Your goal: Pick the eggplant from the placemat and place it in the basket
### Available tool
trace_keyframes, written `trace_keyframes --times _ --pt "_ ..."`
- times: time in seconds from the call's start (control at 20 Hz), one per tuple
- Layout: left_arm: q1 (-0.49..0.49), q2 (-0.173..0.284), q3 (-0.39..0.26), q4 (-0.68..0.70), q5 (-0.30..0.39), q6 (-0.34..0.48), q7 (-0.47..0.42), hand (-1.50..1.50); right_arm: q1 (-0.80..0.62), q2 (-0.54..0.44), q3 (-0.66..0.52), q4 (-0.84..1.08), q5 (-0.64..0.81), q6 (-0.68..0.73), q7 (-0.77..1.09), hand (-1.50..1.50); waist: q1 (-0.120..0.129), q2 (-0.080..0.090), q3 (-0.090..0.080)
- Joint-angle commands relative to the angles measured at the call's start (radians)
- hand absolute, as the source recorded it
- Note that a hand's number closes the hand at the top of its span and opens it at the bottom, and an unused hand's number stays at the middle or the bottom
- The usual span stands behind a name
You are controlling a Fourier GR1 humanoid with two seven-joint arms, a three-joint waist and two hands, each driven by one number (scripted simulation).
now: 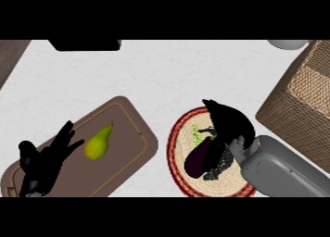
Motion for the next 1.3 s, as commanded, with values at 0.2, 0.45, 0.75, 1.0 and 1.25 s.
trace_keyframes --times 0.2,0.45,0.75,1.0,1.25 --pt "0.052 -0.023 -0.039 0.069 -0.044 0.008 0.043 0.0 0.052 0.069 0.008 0.018 0.088 -0.028 0.097 -1.5 0.005 0.01 -0.011" --pt "0.043 -0.016 -0.016 0.078 -0.026 -0.013 0.047 0.0 0.042 0.089 -0.008 0.063 0.112 0.003 0.077 -1.5 0.006 0.011 -0.011" --pt "-0.001 0.013 0.023 0.081 -0.002 -0.031 0.097 0.0 0.067 0.143 0.015 0.113 0.095 0.034 0.117 -1.5 0.005 0.011 -0.011" --pt "0.038 -0.031 -0.017 0.073 -0.044 0.0 0.076 0.0 0.084 0.138 -0.003 0.197 0.125 0.017 0.038 -1.5 0.008 0.012 -0.011" --pt "0.004 -0.024 0.012 0.081 -0.043 -0.001 0.09 0.0 0.134 0.19 0.023 0.227 0.205 -0.042 -0.013 -1.5 0.006 0.012 -0.011"
